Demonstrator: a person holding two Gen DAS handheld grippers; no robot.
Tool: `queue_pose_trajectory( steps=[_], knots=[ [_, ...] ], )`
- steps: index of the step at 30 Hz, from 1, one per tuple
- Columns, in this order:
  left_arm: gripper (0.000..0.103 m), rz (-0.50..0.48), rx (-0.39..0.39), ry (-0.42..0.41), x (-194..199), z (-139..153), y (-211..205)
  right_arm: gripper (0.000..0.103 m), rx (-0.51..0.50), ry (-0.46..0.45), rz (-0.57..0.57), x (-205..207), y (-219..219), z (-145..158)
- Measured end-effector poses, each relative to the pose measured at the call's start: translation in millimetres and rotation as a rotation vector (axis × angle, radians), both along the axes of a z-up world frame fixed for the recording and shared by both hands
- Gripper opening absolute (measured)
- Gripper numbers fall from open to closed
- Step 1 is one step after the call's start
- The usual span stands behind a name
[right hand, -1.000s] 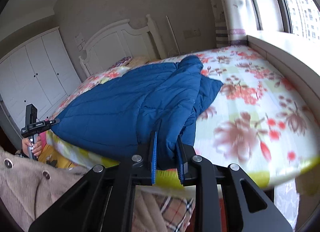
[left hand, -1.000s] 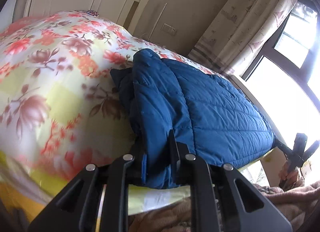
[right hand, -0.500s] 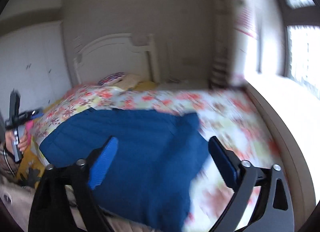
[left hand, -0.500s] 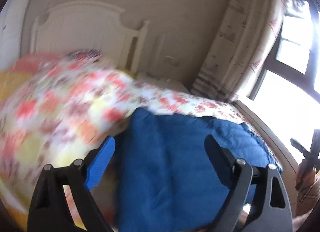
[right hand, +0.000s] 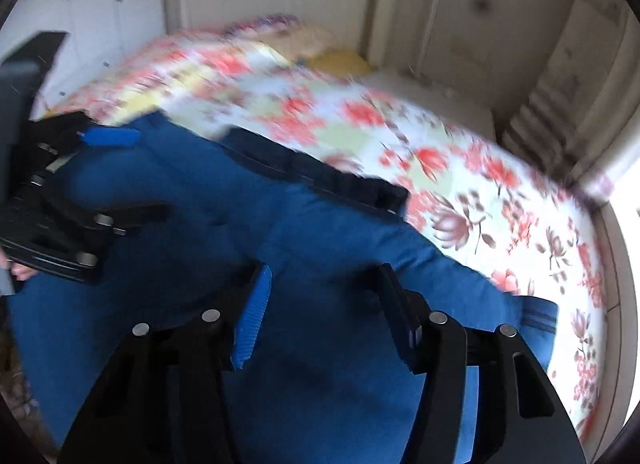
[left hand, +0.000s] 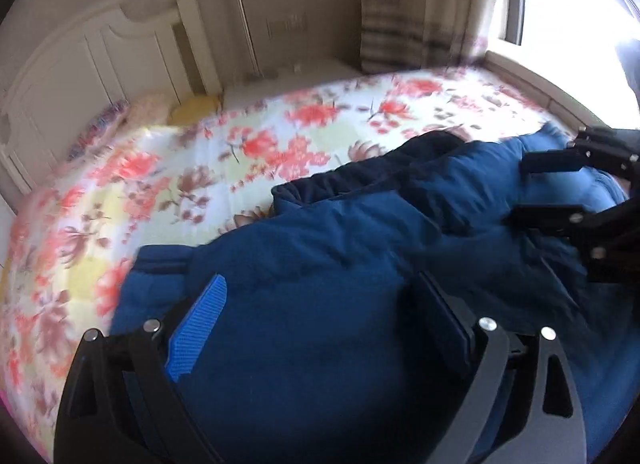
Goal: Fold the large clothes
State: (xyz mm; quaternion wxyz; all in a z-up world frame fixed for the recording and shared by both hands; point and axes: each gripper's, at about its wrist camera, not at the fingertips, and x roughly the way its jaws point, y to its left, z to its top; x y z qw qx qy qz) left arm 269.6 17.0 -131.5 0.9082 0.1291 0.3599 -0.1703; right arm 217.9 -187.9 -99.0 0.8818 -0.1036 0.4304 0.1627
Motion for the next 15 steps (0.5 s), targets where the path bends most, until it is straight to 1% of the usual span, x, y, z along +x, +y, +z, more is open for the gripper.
queue_pose_trajectory(
  steps=[2, 4, 6, 7, 8, 9, 11, 13, 14, 15],
  knots=[
    [0.094, 0.029, -0.005, 0.026, 22, -2, 1, 0.055, 0.064, 0.019, -0.031, 12, -9, -3],
    [0.095, 0.059, -0.018, 0.036, 43, -4, 4, 0.055, 0.101, 0.026, -0.073, 19, -20, -7],
    [0.101, 0.071, -0.036, 0.046, 58, -7, 7, 0.055, 0.154, 0.043, -0.095, 24, -30, -11],
    [0.101, 0.075, -0.051, 0.064, 66, -11, 9, 0.055, 0.171, 0.046, -0.103, 23, -33, -11],
    [0.101, 0.077, -0.082, 0.093, 73, -16, 12, 0.056, 0.182, 0.048, -0.104, 23, -35, -12],
    [0.101, 0.080, -0.098, 0.102, 75, -17, 13, 0.056, 0.180, 0.051, -0.105, 23, -34, -12],
    [0.101, 0.083, -0.111, 0.101, 74, -18, 15, 0.056, 0.134, 0.064, -0.111, 25, -28, -10],
    [0.101, 0.086, -0.098, 0.080, 71, -19, 14, 0.057, 0.046, 0.057, -0.159, 22, -13, 0],
    [0.101, 0.089, -0.086, 0.070, 69, -19, 13, 0.057, 0.027, 0.042, -0.154, 19, -4, 6],
    [0.101, 0.093, -0.070, 0.060, 68, -20, 11, 0.057, 0.027, 0.011, -0.112, 13, 9, 13]
  ],
)
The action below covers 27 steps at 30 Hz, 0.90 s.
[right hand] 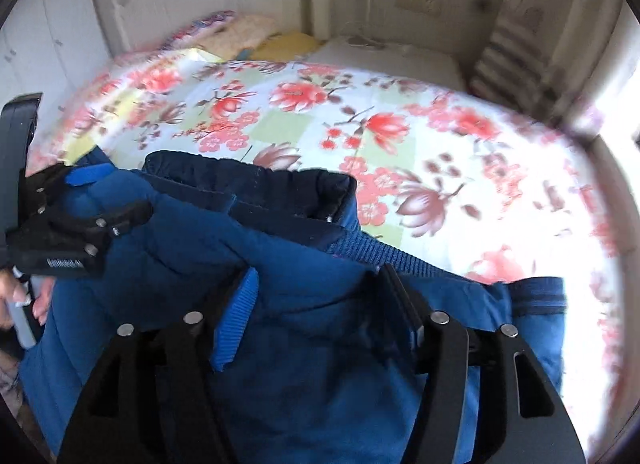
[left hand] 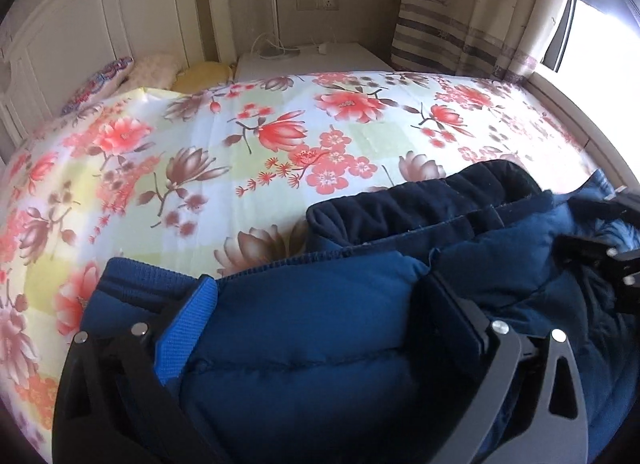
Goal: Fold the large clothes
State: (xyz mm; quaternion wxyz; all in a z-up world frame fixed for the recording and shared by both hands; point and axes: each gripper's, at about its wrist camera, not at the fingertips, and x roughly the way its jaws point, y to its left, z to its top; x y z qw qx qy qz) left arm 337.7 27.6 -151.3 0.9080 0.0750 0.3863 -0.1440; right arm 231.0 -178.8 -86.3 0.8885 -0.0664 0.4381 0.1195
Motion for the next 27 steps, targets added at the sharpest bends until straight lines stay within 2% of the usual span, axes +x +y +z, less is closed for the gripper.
queue_pose_trajectory(
  steps=[2, 5, 10, 11, 13, 16, 18, 21, 27],
  knots=[
    [0.101, 0.002, 0.018, -0.007, -1, -1, -3, 0.057, -0.025, -0.059, 0.102, -13, 31, 8],
    [0.101, 0.001, 0.011, -0.005, 0, -1, -1, 0.057, -0.192, -0.049, 0.167, -12, 66, -16],
    [0.101, 0.006, 0.009, -0.005, 0, -2, 1, 0.057, -0.031, -0.011, 0.151, 9, 26, -11],
    [0.101, 0.005, 0.009, -0.005, 0, -2, 1, 0.056, -0.032, -0.020, 0.130, 10, 18, -9],
    [0.101, 0.004, 0.005, -0.001, 1, -2, 2, 0.056, -0.104, -0.051, -0.001, 12, -8, -7],
    [0.101, 0.002, -0.007, 0.007, 2, -3, 4, 0.056, 0.025, -0.041, -0.133, 10, -64, -5],
    [0.101, 0.001, -0.010, 0.011, 3, -3, 4, 0.056, -0.015, -0.035, -0.279, 12, -103, -16],
    [0.101, -0.002, -0.017, 0.015, 3, -3, 4, 0.057, 0.105, 0.021, -0.326, 20, -132, -38],
    [0.101, 0.001, -0.002, 0.028, 4, -2, 1, 0.057, 0.013, 0.010, -0.331, 26, -121, -46]
  ],
)
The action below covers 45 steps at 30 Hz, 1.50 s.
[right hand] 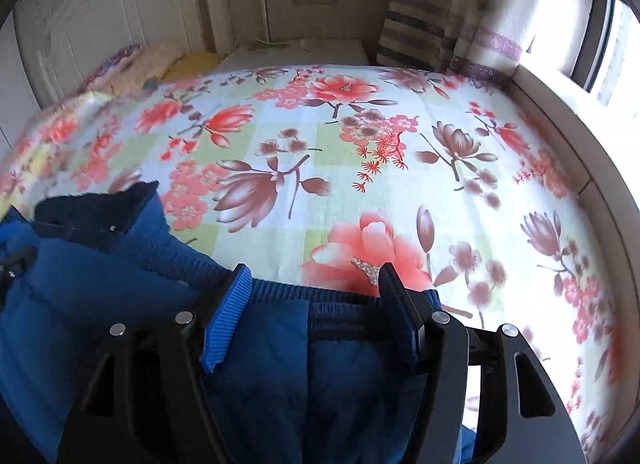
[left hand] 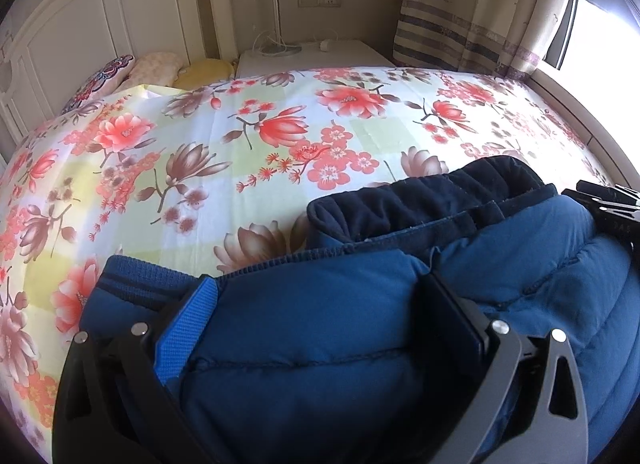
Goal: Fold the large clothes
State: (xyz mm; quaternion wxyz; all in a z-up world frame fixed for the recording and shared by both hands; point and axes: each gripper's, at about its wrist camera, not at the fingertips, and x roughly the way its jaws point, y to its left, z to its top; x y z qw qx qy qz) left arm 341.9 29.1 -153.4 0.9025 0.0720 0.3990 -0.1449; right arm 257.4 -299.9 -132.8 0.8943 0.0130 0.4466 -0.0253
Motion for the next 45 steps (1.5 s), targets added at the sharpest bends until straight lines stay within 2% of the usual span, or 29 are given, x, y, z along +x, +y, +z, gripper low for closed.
queue_pose_trajectory(
  steps=[3, 5, 7, 8, 9, 12, 14, 15, 16, 17, 18, 20, 21, 23, 25, 26, 27, 28, 30, 31, 37, 40, 41, 43, 44, 45],
  knots=[
    [0.101, 0.039, 0.056, -0.011, -5, 11, -5, 0.058, 0.024, 0.000, -0.002, 4, -2, -3],
    [0.101, 0.058, 0.053, -0.071, -20, 28, -14, 0.059, 0.032, 0.003, -0.006, 3, -2, -4],
    [0.101, -0.023, 0.004, -0.128, -41, 47, -36, 0.060, 0.041, 0.007, -0.011, 4, -5, -5],
    [0.101, -0.061, 0.018, -0.155, -51, 54, -51, 0.061, 0.045, 0.007, -0.013, 3, -5, -4],
    [0.101, -0.096, 0.068, -0.196, -62, 58, -73, 0.061, 0.048, 0.007, -0.015, 3, -6, -4],
    [0.101, -0.190, 0.164, -0.221, -71, 48, -120, 0.061, 0.051, 0.006, -0.015, 3, -7, -4],
    [0.101, -0.214, 0.223, -0.168, -62, 28, -140, 0.061, 0.056, 0.005, -0.019, 3, -8, -4],
    [0.101, -0.221, 0.225, -0.131, -53, 17, -143, 0.061, 0.057, 0.006, -0.019, 4, -8, -4],
    [0.101, -0.233, 0.177, -0.085, -44, 12, -138, 0.061, 0.055, 0.006, -0.019, 4, -8, -4],
    [0.101, -0.235, 0.086, -0.016, -31, 11, -126, 0.061, 0.056, 0.006, -0.019, 4, -8, -4],
    [0.101, -0.229, 0.029, 0.016, -23, 12, -116, 0.061, 0.058, 0.005, -0.019, 3, -9, -4],
    [0.101, -0.200, 0.017, -0.006, -15, 17, -94, 0.061, 0.062, 0.004, -0.020, 4, -9, -4],
    [0.101, -0.172, 0.038, -0.028, -14, 19, -85, 0.061, 0.063, 0.004, -0.021, 4, -8, -4],
    [0.101, -0.081, 0.086, -0.062, -5, 21, -58, 0.061, 0.064, 0.003, -0.022, 3, -8, -4],
    [0.101, 0.028, 0.084, -0.034, 13, 16, -16, 0.061, 0.064, 0.003, -0.022, 4, -8, -4],
    [0.101, 0.055, 0.032, 0.006, 21, 14, 4, 0.062, 0.062, 0.004, -0.022, 3, -8, -4],
    [0.101, 0.054, -0.115, 0.077, 29, 10, 32, 0.062, 0.063, 0.004, -0.023, 3, -9, -4],
    [0.100, 0.089, -0.199, 0.116, 34, 6, 51, 0.062, 0.063, 0.004, -0.023, 3, -9, -4],
    [0.093, 0.147, -0.278, 0.132, 37, 1, 72, 0.062, 0.063, 0.004, -0.022, 3, -9, -4],
    [0.093, 0.149, -0.304, 0.134, 38, -1, 75, 0.062, 0.066, 0.003, -0.022, 4, -10, -4],
    [0.093, 0.167, -0.281, 0.111, 37, -3, 70, 0.063, 0.063, 0.009, -0.031, 3, -9, -3],
    [0.093, 0.166, -0.281, 0.109, 37, -3, 71, 0.065, -0.061, -0.010, -0.075, -8, 7, 14],
    [0.093, 0.167, -0.280, 0.107, 36, -3, 70, 0.065, -0.120, -0.053, -0.038, -20, 26, 29],
    [0.093, 0.167, -0.275, 0.110, 35, -3, 70, 0.065, -0.109, -0.107, 0.091, -40, 59, 52],
    [0.093, 0.167, -0.273, 0.110, 36, -3, 72, 0.069, -0.097, -0.126, 0.142, -49, 74, 60],
    [0.093, 0.167, -0.272, 0.110, 36, -3, 72, 0.079, -0.085, -0.147, 0.199, -59, 93, 66]
  ],
)
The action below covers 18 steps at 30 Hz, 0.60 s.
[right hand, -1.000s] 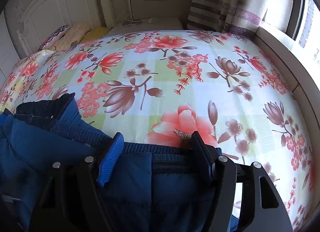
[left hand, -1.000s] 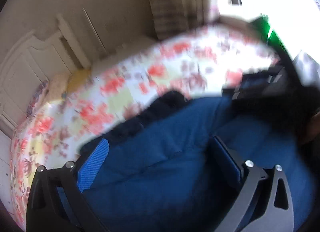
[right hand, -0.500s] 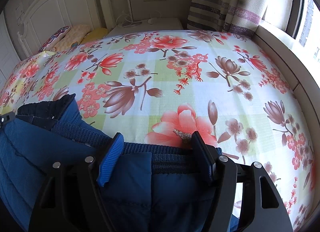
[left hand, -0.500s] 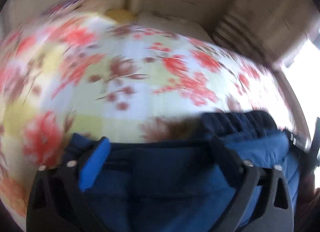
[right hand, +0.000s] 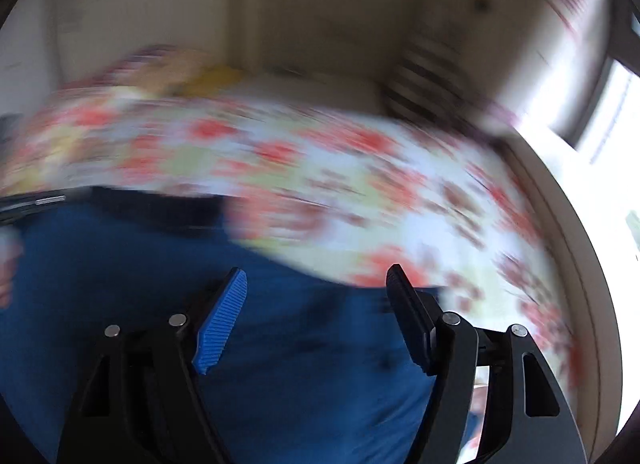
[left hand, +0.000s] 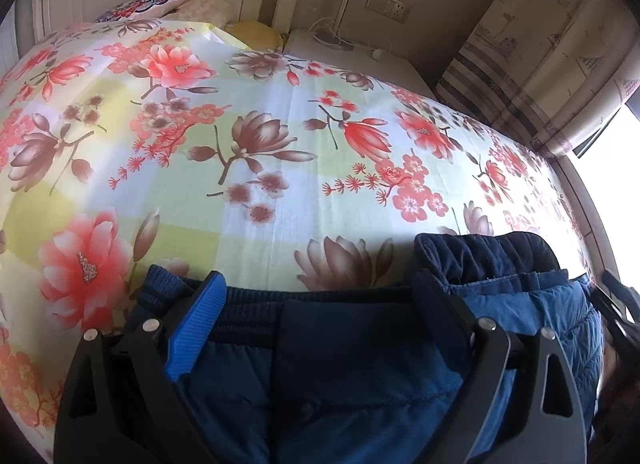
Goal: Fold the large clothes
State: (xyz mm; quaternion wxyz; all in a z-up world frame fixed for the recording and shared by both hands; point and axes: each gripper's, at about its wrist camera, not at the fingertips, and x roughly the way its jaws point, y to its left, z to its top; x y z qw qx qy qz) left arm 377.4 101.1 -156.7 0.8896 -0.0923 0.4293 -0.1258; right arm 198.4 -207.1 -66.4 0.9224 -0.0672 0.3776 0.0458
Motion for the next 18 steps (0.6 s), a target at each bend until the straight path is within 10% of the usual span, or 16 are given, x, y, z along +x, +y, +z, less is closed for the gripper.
queue_pose_trajectory(
  steps=[7, 18],
  knots=[
    [0.093, -0.002, -0.019, 0.000, 1, 0, 2, 0.092, -0.120, 0.084, 0.250, -24, 88, -33],
    [0.093, 0.001, -0.061, -0.013, -2, 1, 9, 0.089, 0.294, 0.116, -0.168, -35, -100, -57]
  ],
)
